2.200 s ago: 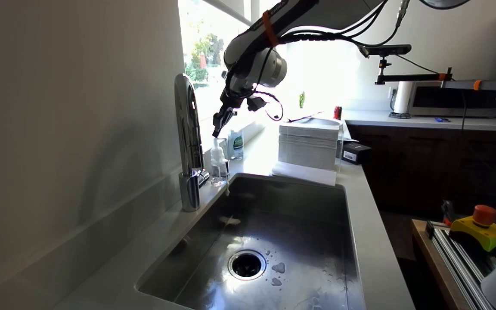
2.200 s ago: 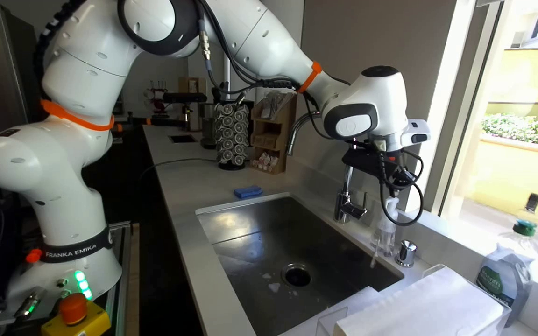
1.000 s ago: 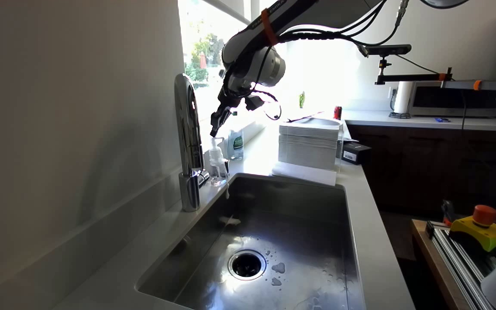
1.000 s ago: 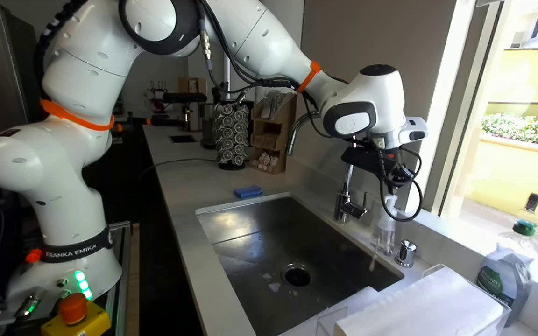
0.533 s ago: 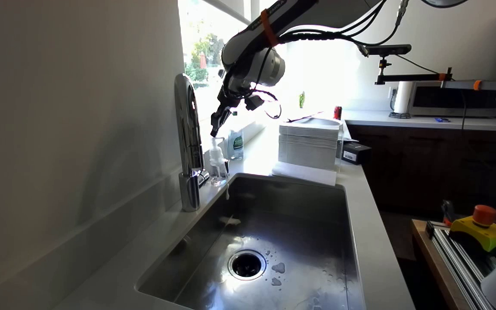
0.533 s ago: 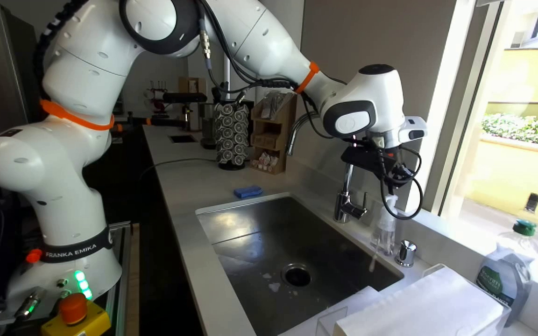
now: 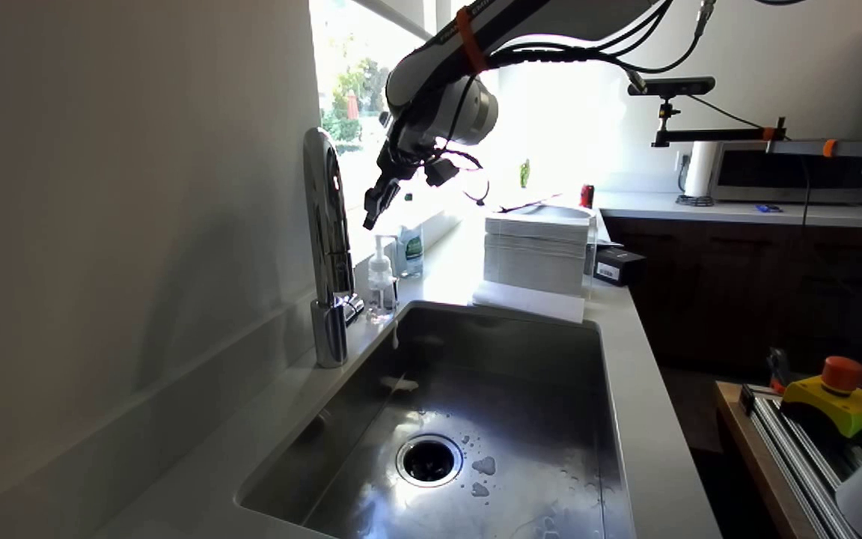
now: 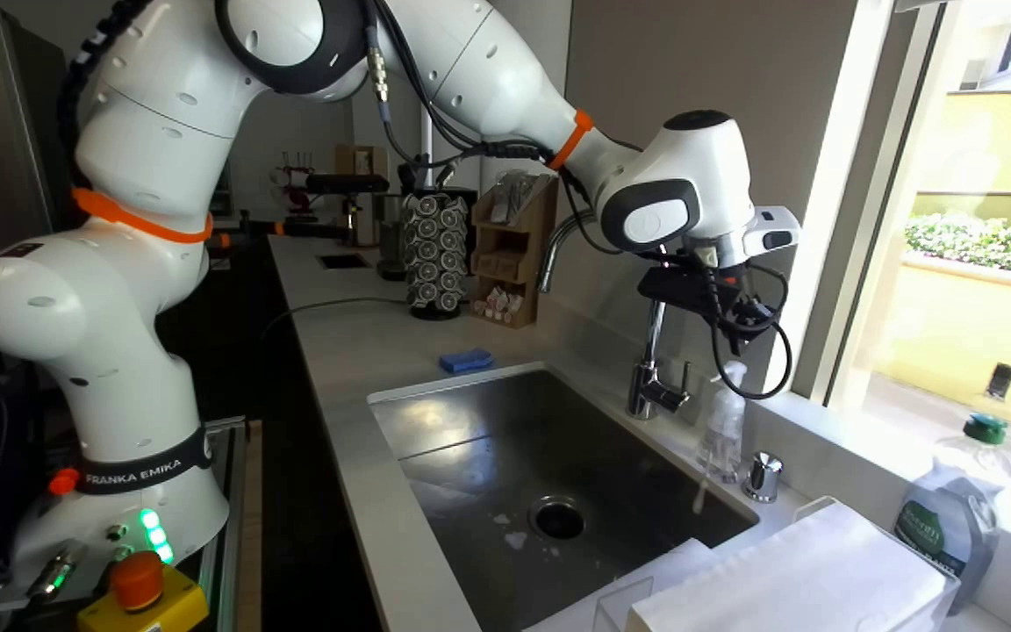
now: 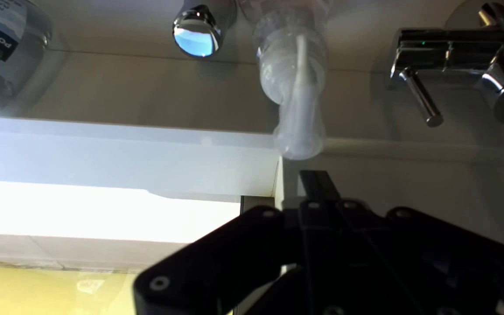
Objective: Push down on the pump bottle.
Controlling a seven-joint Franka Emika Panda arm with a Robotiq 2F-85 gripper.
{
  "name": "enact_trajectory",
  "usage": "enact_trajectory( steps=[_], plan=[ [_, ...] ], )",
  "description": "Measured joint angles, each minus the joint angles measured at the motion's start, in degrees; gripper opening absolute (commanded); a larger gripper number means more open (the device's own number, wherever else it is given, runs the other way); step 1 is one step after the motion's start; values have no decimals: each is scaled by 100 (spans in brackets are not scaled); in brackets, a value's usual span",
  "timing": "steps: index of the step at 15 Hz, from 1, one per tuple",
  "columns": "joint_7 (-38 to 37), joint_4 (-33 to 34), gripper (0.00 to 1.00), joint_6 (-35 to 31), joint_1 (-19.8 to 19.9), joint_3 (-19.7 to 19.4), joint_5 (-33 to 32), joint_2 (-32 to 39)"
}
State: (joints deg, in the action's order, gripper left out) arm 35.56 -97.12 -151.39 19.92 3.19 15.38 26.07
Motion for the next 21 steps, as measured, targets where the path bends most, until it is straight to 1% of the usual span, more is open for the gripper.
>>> enact_trajectory(
  steps=[5, 6, 7, 11, 12, 14, 15, 17, 21],
  plan=[
    [-104, -103, 0, -1, -90, -18, -11, -191],
    [-137, -113, 10, -1, -108, -30, -30, -232],
    [-173, -119, 28, -1, -124, -43, -63, -272],
    [-388, -228, 55, -1, -200, -126, -261, -480],
    [-451, -276, 64, 1, -224, -157, -327, -544],
    [-579, -388, 77, 9, -274, -226, -458, -686],
    [-634, -444, 86, 19, -288, -250, -515, -754],
    [-701, -583, 99, 70, -307, -290, -564, -913],
    [-807, -898, 100, 231, -335, -380, -567, -1269]
  ],
)
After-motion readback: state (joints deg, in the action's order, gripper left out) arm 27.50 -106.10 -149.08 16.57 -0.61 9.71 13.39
